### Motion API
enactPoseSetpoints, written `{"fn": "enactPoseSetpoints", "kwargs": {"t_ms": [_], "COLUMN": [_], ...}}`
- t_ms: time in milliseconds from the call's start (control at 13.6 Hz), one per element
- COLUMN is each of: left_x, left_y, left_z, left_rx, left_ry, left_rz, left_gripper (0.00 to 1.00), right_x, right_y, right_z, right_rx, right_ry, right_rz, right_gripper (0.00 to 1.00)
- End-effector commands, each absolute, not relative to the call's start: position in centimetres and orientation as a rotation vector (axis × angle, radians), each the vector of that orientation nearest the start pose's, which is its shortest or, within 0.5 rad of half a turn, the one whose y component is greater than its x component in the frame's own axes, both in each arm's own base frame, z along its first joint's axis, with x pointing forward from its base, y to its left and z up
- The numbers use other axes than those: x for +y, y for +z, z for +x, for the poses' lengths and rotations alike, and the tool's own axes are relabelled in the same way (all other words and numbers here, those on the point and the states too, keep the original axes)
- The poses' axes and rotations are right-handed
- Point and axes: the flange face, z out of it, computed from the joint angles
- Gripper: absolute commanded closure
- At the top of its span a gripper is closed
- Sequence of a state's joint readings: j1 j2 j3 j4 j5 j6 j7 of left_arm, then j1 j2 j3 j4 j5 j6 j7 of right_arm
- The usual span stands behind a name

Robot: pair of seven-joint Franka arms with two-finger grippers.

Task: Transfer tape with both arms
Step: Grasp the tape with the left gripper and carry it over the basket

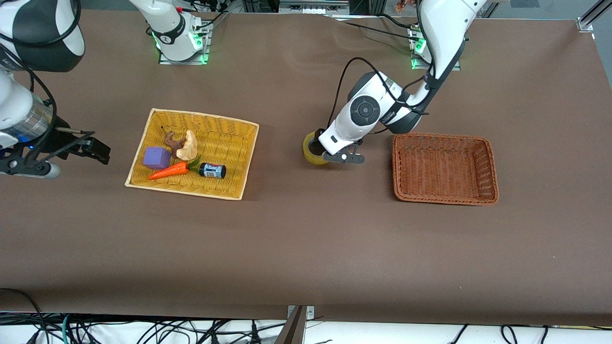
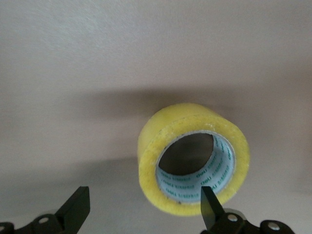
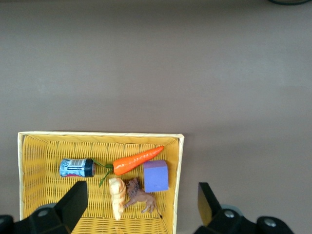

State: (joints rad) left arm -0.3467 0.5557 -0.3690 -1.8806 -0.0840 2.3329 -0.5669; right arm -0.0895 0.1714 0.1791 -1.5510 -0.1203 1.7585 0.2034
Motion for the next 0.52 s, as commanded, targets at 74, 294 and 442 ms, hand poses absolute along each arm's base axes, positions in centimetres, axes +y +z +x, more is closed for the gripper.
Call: {"fn": "enactPoseSetpoints", "kwargs": {"t_ms": [74,294,442], "left_x": [-40.8,-40.4,-40.3], "left_y": [18.7,18.6,19.6], "left_z": [48.5,49.0,49.4], "left_rx": [0.109,0.131,0.125], "left_ry": [0.269,0.245,0.233], "left_rz": [-3.292,-3.277,-3.277], "left_gripper": [0.30,0.99,1.00], "right_x": [1.5,-0.3,-1.1], "right_y": [56.7,57.8,57.9], "right_z": [60.2,59.5,59.3], "right_rx": [-0.034,-0.119,-0.144], "right_ry": [-0.102,-0.102,-0.096], "right_rz": [-3.179,-3.173,-3.161], "right_gripper": [0.00,0.00,0.00]}}
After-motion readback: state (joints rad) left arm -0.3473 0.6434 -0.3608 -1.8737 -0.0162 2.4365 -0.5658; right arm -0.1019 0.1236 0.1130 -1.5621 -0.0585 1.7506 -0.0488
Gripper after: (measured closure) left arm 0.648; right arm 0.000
